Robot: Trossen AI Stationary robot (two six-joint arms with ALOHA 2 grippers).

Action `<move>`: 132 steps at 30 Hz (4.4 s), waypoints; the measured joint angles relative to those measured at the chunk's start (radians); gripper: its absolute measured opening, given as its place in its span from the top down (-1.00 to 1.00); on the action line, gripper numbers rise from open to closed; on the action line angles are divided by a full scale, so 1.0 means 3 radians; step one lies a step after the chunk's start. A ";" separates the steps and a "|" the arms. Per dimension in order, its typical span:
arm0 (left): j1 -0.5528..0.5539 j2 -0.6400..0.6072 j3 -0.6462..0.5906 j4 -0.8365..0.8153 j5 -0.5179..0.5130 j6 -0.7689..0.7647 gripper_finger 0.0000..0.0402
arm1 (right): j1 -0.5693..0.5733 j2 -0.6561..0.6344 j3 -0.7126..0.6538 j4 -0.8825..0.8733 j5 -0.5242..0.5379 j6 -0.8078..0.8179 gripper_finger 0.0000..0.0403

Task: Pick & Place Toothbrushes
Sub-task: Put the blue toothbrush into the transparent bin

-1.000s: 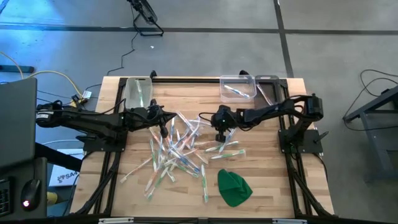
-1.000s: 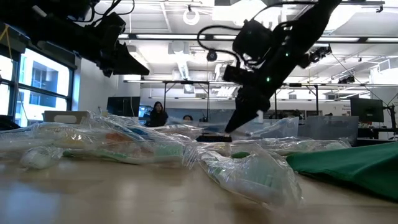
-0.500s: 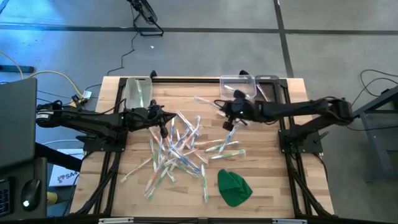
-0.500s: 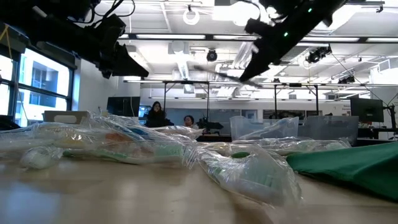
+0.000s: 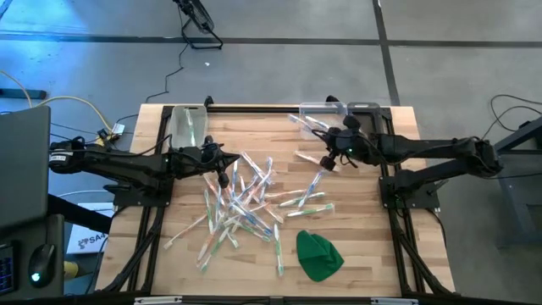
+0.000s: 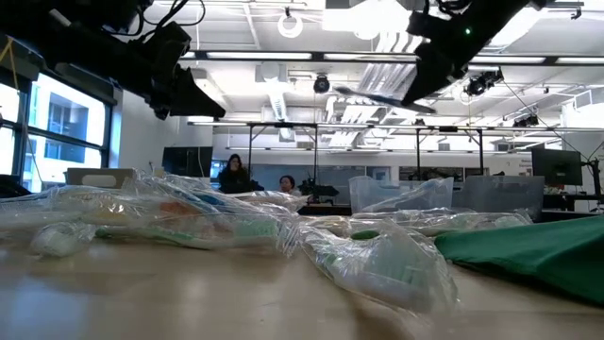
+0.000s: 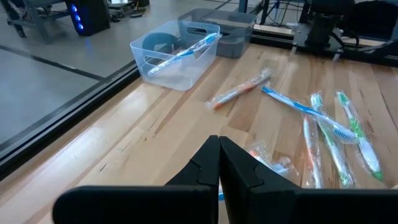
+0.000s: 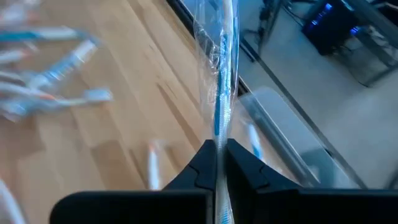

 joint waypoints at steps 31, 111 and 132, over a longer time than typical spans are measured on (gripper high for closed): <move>0.0000 0.0000 0.0000 0.0005 -0.0020 0.0014 1.00 | -0.1567 0.0822 -0.0001 -0.0094 -0.0785 -0.1149 0.97; 0.0000 0.0000 0.0003 0.0001 -0.0027 0.0014 1.00 | -0.2048 0.0806 -0.0001 -0.0277 -0.2235 -0.1326 0.98; 0.0001 -0.0001 0.0003 -0.0001 -0.0025 0.0014 1.00 | -0.2050 0.1259 -0.0001 0.0488 -0.1533 -0.1240 0.99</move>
